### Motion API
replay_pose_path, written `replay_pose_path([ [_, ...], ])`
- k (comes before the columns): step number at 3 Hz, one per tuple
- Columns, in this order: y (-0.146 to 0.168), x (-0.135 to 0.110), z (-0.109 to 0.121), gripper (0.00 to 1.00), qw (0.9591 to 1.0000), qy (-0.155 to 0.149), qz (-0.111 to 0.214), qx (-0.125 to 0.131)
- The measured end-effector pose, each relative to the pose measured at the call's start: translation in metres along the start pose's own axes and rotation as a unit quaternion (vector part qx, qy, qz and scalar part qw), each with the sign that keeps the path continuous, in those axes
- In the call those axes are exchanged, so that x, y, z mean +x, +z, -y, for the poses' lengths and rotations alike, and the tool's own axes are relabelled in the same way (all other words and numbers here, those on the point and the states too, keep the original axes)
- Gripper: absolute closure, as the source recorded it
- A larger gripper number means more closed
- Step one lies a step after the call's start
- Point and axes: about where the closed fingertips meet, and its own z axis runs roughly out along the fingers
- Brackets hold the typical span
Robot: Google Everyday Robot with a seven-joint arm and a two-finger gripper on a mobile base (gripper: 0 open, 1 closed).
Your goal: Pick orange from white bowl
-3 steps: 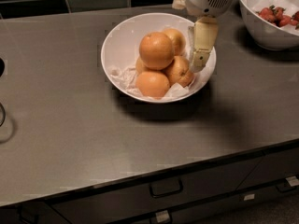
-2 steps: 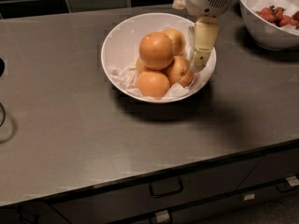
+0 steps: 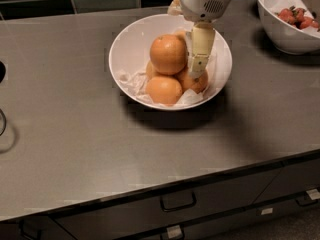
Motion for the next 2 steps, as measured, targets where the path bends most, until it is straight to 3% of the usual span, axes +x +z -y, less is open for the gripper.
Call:
replay_pose_path([
  [1,0.018,-0.012,0.008,0.12,0.9995,-0.021,0.013,-0.018],
  [2,0.032,-0.021,0.014,0.18,0.9984,-0.038,0.023,-0.036],
])
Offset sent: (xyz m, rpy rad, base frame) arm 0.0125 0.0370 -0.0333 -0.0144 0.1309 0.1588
